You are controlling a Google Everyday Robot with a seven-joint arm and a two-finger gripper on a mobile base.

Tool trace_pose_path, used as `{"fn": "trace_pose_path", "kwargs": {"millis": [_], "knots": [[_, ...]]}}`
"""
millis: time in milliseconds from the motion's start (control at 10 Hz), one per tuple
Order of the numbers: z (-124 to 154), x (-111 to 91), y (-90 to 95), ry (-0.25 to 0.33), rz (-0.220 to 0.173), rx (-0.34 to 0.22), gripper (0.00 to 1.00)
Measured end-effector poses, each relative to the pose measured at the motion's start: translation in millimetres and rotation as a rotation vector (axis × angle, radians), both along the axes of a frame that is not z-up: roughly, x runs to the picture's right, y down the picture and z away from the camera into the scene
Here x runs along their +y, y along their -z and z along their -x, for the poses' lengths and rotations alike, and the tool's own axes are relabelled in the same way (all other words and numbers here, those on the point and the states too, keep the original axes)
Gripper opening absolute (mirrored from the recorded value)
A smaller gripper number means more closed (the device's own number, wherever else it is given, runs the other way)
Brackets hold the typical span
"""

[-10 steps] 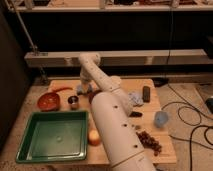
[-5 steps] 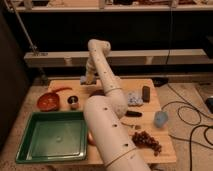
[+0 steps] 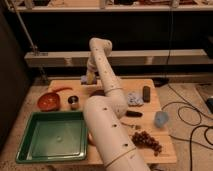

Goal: Wipe tray with sponge

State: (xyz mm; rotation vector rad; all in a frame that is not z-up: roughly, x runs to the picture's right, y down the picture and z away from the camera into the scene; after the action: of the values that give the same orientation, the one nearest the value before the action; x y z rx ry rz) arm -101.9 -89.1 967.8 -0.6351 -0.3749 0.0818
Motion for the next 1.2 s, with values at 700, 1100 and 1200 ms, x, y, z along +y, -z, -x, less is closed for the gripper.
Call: {"fn": "trace_pose_path", "kwargs": {"millis": [700, 1100, 1200], "knots": [[-0.7, 0.6, -0.8, 0.000, 0.001, 0.001, 0.13], [-1.4, -2.3, 3.6, 0.000, 0.002, 0.002, 0.13], [-1.8, -4.4, 5.8, -0.001, 0.001, 0.002, 0.13]]}}
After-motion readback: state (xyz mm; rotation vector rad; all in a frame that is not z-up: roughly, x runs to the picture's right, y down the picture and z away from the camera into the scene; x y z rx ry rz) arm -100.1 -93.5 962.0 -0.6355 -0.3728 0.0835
